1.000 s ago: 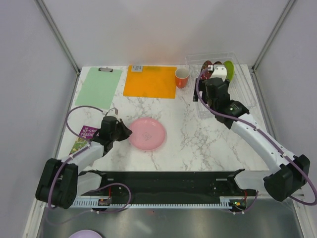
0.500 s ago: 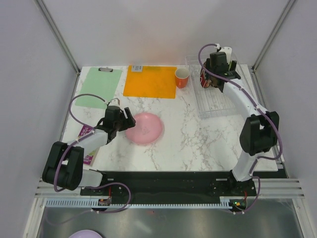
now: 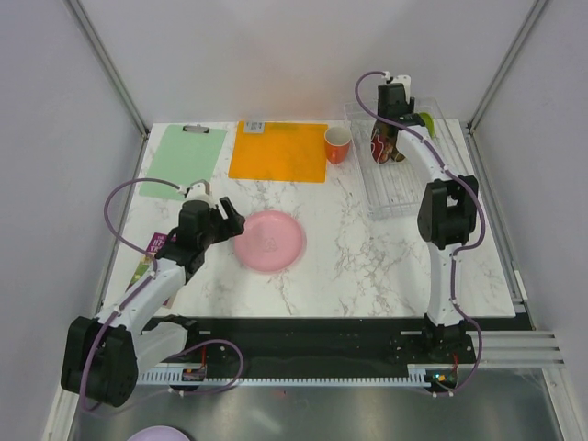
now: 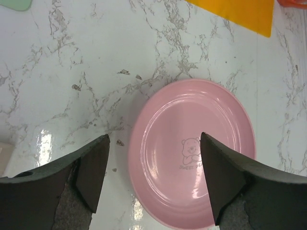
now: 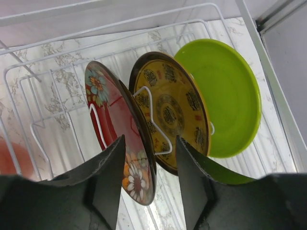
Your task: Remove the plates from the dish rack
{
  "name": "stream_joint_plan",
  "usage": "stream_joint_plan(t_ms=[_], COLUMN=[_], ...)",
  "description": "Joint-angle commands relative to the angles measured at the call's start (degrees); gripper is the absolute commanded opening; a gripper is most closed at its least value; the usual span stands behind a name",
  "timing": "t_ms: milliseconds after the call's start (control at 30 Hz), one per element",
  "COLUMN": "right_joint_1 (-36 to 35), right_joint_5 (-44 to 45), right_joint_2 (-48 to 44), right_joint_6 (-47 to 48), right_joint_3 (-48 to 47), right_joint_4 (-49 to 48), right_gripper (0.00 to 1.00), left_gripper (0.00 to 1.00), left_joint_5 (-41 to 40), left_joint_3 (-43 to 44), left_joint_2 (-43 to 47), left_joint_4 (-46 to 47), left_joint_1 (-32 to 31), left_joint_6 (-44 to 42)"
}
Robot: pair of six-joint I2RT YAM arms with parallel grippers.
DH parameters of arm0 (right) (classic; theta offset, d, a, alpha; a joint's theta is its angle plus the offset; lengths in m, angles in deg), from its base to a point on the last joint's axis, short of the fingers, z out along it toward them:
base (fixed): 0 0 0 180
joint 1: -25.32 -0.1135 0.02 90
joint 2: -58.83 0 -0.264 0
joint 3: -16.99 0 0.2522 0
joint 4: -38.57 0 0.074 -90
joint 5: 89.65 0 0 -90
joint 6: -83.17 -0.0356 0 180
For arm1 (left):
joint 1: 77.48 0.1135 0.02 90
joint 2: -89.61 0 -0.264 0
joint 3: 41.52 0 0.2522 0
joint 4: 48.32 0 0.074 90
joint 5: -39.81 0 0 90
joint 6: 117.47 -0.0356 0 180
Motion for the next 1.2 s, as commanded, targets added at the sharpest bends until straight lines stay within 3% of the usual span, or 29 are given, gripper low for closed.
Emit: stream_joint_plan(t_ms=[0, 100, 267, 367, 533, 833, 1167], right_joint_1=[-0.02, 0.15, 0.24, 0.24, 0.15, -4.59, -5.47], right_joint_5=[-1.26, -1.18, -1.79, -2.22, -1.62, 13.49, 19.03], right_joint_2=[3.23, 4.64, 5.00, 5.09, 3.68, -2.64, -7.39], right_joint_6=[2.48, 2.75, 3.45, 4.15, 5.03, 15.23, 17.34], right_joint_3=[-4.97, -5.67, -4.79, -4.62, -3.92, 2.41, 5.31], right_joint_4=[-1.08, -1.09, -1.35, -1.52, -2.23, -11.01, -14.36], right_gripper=[0.44, 0.23, 0.17, 0.00, 0.00, 0.00, 0.00], left_gripper=[0.83, 0.83, 0.83, 0.83, 0.83, 0.82, 0.82], left_joint_5=[-0.76, -0.15, 0.30, 0.30, 0.38, 0.82, 0.82], left_joint_3=[2.17, 2.61, 1.82, 1.47, 1.29, 0.77, 0.85], left_joint_2=[1.51, 1.78, 2.48, 2.92, 3.18, 4.06, 5.12], left_joint_4=[-2.59, -3.11, -3.03, -3.03, -3.03, -3.12, -3.47], left_joint_1=[-0.20, -0.20, -0.20, -0.20, -0.20, -0.20, -0.20], left_joint_6=[-3.00, -3.18, -2.83, -2.57, -2.21, -1.77, -2.04])
